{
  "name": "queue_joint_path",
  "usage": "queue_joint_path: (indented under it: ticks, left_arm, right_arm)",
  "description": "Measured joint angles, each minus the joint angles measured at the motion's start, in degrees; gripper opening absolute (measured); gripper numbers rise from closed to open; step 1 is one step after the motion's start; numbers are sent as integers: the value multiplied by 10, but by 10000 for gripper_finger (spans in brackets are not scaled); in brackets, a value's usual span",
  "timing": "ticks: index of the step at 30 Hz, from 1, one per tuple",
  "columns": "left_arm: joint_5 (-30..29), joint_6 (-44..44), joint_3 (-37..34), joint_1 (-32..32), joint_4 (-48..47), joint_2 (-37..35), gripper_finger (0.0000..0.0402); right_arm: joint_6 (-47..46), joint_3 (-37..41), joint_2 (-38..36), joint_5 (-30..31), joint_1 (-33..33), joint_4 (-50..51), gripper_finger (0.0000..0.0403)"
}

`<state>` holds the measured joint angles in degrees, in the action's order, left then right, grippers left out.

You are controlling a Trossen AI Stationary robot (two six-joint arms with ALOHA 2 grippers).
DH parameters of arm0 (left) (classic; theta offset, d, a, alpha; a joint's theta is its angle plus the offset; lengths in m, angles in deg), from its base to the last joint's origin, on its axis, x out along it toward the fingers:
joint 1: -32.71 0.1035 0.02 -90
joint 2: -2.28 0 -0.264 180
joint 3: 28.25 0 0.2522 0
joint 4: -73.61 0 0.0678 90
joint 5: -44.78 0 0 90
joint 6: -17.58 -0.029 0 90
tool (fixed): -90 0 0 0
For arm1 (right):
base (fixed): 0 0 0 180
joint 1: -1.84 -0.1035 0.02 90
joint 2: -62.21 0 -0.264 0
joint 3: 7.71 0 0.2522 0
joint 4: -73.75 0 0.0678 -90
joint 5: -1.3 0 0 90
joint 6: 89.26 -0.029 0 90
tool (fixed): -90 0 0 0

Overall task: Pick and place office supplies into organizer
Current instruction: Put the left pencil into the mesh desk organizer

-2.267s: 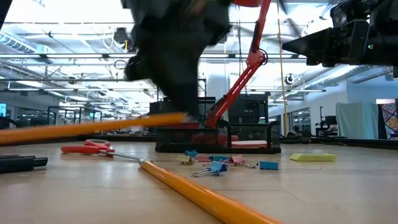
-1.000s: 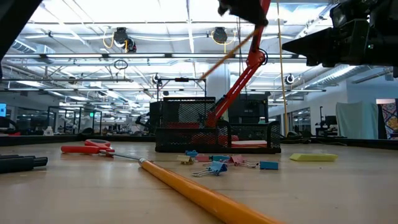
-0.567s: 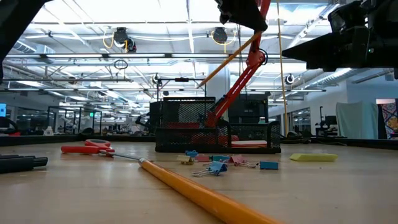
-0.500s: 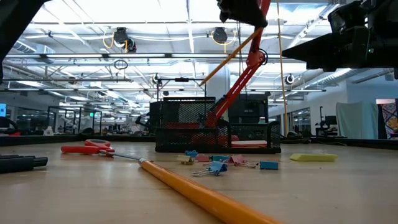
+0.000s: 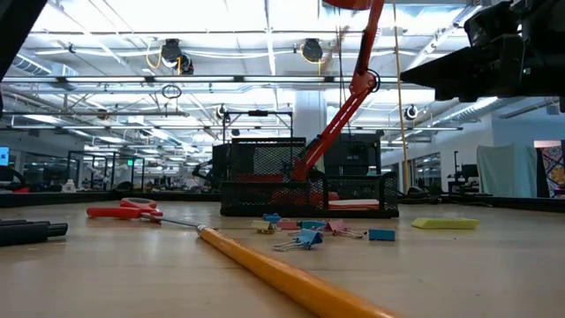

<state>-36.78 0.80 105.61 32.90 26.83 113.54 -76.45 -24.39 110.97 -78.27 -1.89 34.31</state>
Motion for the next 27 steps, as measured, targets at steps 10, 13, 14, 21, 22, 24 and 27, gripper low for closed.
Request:
queue_joint_path:
  ticks: [10, 13, 14, 21, 22, 24, 27]
  left_arm:
    - [-37, 47, -25, 29, -47, -93, 26]
    - [-24, 85, -91, 46, -13, -124, 26]
    - [-6, 91, -124, 52, 26, -136, 26]
    - [45, 144, -382, 91, 273, -222, 26]
    - [47, 154, -411, 98, 305, -230, 26]
    - [54, 173, -459, 108, 352, -247, 26]
    - [62, 197, -511, 117, 408, -255, 26]
  right_arm:
    - [-1, 0, 0, 0, 0, 0, 9]
    - [-1, 0, 0, 0, 0, 0, 9]
    - [-1, 0, 0, 0, 0, 0, 9]
    - [-1, 0, 0, 0, 0, 0, 9]
    - [-1, 0, 0, 0, 0, -1, 9]
    - [-1, 0, 0, 0, 0, -1, 9]
    - [-1, 0, 0, 0, 0, -1, 9]
